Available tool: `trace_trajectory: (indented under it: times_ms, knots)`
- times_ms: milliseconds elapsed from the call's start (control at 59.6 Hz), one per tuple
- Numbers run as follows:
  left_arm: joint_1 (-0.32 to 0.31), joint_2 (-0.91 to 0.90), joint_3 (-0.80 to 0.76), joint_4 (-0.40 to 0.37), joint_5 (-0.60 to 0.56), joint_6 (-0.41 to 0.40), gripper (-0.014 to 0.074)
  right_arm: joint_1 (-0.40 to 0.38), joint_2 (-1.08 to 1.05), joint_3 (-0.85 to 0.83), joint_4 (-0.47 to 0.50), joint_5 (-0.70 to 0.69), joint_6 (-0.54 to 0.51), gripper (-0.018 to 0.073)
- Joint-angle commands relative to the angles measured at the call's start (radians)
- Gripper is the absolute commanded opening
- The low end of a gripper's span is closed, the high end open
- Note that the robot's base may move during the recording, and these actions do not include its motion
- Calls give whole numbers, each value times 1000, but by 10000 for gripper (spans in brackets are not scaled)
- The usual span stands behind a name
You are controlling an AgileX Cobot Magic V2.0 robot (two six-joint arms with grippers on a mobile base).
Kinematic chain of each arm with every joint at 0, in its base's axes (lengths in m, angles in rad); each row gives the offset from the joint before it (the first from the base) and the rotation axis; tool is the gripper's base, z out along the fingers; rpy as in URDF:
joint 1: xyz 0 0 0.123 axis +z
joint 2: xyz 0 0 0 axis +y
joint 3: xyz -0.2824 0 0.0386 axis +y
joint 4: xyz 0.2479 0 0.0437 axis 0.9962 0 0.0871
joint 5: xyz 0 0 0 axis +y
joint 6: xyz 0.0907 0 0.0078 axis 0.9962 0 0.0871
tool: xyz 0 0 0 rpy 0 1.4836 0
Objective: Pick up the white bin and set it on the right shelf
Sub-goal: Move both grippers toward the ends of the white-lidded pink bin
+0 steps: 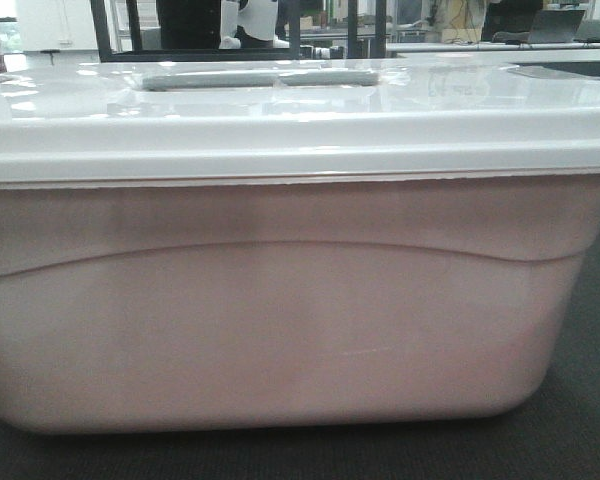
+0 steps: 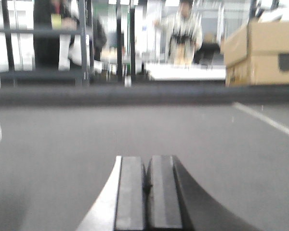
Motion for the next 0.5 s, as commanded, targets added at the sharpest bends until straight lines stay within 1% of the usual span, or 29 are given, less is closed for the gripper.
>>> trace_trajectory:
  times_ms: [0,50,101,134,151,201,235,268,319,386,436,470,487]
  knots:
    - [3,-8,-110,-34,-31,-9,-118,-4,-1,-81,68,-129,1,69]
    - [3,-6,-191,-15,70,-9,-113,-4,11,-153,99,-83,1,69]
    - [3,10,-294,24,166,-9,-113,-4,36,-250,107,3,1,69]
    - [3,31,-360,28,234,-9,-113,-4,63,-314,106,58,1,69]
    - [3,41,-385,23,272,-9,-113,-4,83,-339,106,79,1,69]
    - [1,94,-496,-27,378,-9,-111,-4,151,-448,104,170,1,72]
    - [1,127,-551,-57,442,-9,-106,-4,184,-493,104,201,1,83]
    - [1,156,-592,-67,489,-9,-90,-4,220,-543,104,224,1,102]
    - [1,212,-655,-72,571,-9,-46,-4,284,-604,104,253,1,153]
    - [1,286,-725,-72,646,-9,42,-1,372,-665,105,263,1,259]
    - [1,351,-758,-72,685,-9,148,0,435,-692,105,254,1,340]
    - [1,391,-773,-75,692,-9,206,0,469,-703,105,253,1,394]
    - [1,408,-780,-82,696,-9,248,0,493,-711,105,253,1,414]
